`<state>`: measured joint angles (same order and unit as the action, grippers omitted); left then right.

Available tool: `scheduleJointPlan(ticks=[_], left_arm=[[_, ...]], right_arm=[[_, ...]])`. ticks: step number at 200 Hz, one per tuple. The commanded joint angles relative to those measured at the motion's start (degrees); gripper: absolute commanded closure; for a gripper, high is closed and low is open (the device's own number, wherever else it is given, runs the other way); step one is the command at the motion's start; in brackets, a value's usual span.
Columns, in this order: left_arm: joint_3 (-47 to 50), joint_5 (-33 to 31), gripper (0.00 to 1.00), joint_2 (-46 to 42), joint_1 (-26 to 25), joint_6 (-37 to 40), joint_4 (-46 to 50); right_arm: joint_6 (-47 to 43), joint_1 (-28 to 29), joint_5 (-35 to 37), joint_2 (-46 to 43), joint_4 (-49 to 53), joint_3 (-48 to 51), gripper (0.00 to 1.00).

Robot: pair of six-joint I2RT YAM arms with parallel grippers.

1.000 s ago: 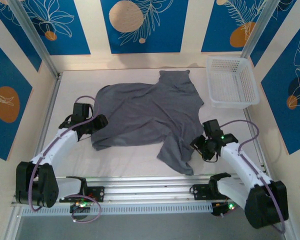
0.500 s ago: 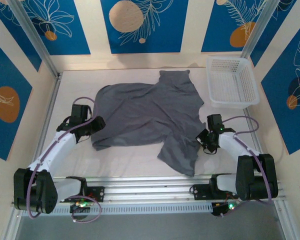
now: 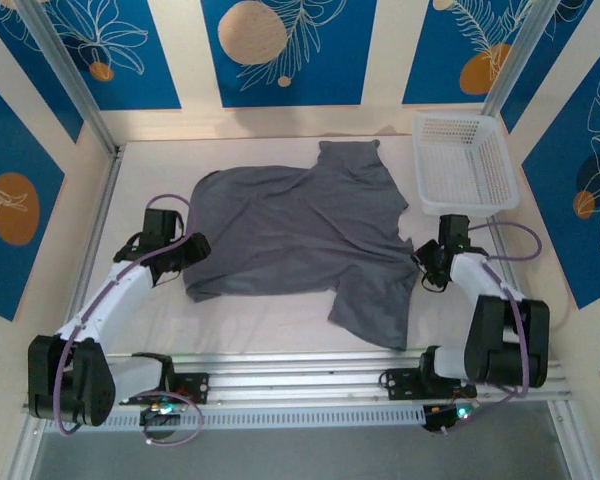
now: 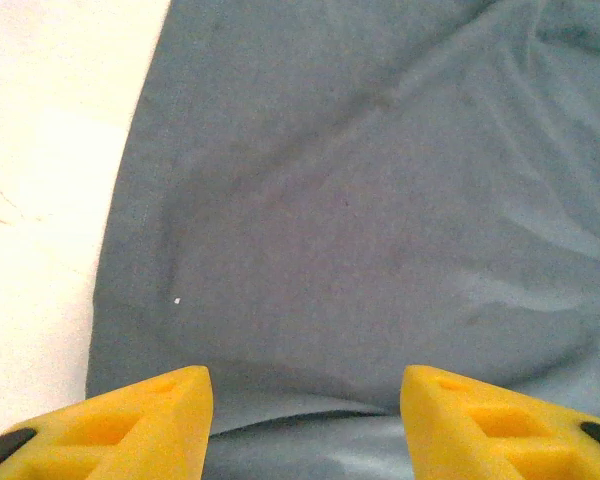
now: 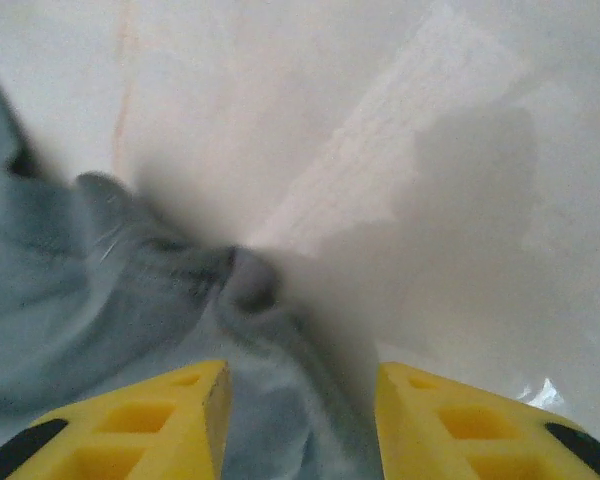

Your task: Fold the inside-out t-shirt

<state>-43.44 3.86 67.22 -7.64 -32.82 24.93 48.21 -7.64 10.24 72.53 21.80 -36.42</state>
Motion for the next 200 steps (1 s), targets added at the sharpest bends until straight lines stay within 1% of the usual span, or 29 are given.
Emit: scheduleJointPlan(ticks=[1,13,27,57,74,82,85,92,103,107,112,124,141,171,184,200], left_arm=[[1.1,-1.4,0.48,-1.1,-0.2,0.6,0.1],[1.2,-1.2,0.48,-0.8,-0.1,0.2,-0.5],[0.9,-0.9,0.48,-0.2,-0.1,0.1,-0.8],[0.1,-0.9,0.48,-0.2,-0.1,0.0,0.6],[0.5,-1.3,0.48,-1.0,-0.1,-0.5,1.7],[0.8,-1.6,0.48,-1.4,-0.1,-1.2,2.4],[0.9,-1.9,0.48,-1.5,-0.2,-1.6,2.7],[1.2,-2.5,0.48,-1.7,-0.2,-2.5,3.7],[1.4,-3.2,0.48,-1.8,-0.1,-3.9,5.6],[1.3,-3.7,0.48,-1.6,-0.2,-4.5,6.6],[1.1,-4.5,0.48,-1.5,-0.2,-5.5,8.3],[0.9,-5.8,0.48,-0.9,-0.2,-7.4,11.9],[1.9,-6.6,0.48,-0.4,-0.2,-10.7,15.4],[5.8,-5.0,0.49,0.0,-0.2,-13.0,13.8],[7.1,-2.9,0.54,0.7,-0.1,-14.2,11.7],[7.9,0.0,0.61,2.3,-0.1,-15.7,10.0]], right_arm=[[4.3,0.0,-1.5,-10.0,6.2,4.7,0.58],[4.8,-0.1,-1.9,-13.7,7.1,7.3,0.62],[4.0,-0.1,-3.3,-13.7,6.4,8.9,0.62],[2.0,0.8,-8.0,-5.9,4.2,7.2,0.61],[1.9,2.8,-7.4,-2.3,2.9,5.9,0.60],[1.9,3.3,-6.8,-0.8,2.1,5.6,0.61],[1.9,3.3,-6.6,-0.2,1.7,5.5,0.63],[2.0,3.3,-6.5,1.0,0.8,5.5,0.69],[2.2,3.1,-6.9,2.4,0.9,4.7,0.89],[2.2,3.1,-7.1,2.4,1.0,4.4,0.95],[2.2,3.3,-7.2,2.0,1.2,4.1,1.00],[2.8,3.6,-6.4,-0.5,2.6,3.5,1.00],[3.7,3.9,-4.5,-6.7,4.9,3.1,1.00],[5.9,4.5,-3.7,-16.5,6.6,2.9,1.00],[6.2,4.7,-4.8,-17.2,6.4,2.7,1.00],[6.3,4.9,-6.1,-16.0,6.2,2.3,1.00]])
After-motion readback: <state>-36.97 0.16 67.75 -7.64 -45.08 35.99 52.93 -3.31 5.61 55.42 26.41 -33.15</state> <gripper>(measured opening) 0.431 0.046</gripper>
